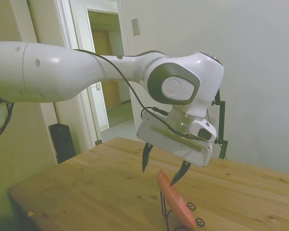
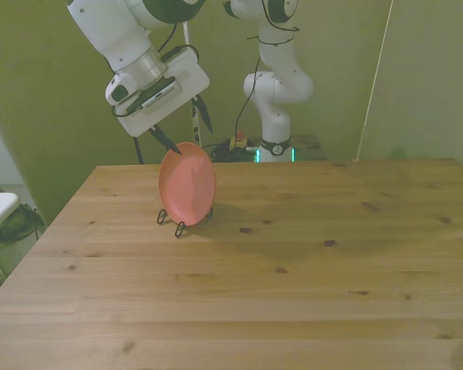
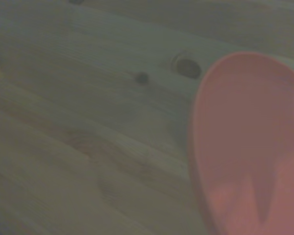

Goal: Unload the plate

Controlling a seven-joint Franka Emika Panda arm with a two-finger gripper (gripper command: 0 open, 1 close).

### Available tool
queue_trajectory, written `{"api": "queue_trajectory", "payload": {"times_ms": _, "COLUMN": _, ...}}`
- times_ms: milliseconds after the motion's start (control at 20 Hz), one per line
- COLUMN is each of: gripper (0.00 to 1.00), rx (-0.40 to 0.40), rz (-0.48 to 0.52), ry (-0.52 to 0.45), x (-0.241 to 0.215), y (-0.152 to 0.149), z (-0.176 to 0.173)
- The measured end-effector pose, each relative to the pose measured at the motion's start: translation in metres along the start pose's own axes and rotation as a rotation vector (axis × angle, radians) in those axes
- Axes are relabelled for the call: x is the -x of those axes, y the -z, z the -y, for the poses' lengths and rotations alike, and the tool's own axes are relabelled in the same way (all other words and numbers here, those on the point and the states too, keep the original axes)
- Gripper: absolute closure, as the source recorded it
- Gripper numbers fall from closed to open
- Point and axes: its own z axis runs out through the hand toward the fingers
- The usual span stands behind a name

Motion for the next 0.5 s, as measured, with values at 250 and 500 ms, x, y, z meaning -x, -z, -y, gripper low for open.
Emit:
{"api": "queue_trajectory", "payload": {"times_ms": 250, "gripper": 0.00, "rx": -0.031, "rz": 0.003, "ry": 0.031, "x": -0.005, "y": -0.005, "z": -0.002}}
{"api": "queue_trajectory", "payload": {"times_ms": 500, "gripper": 0.00, "rx": -0.065, "rz": 0.002, "ry": 0.080, "x": -0.008, "y": -0.009, "z": -0.010}}
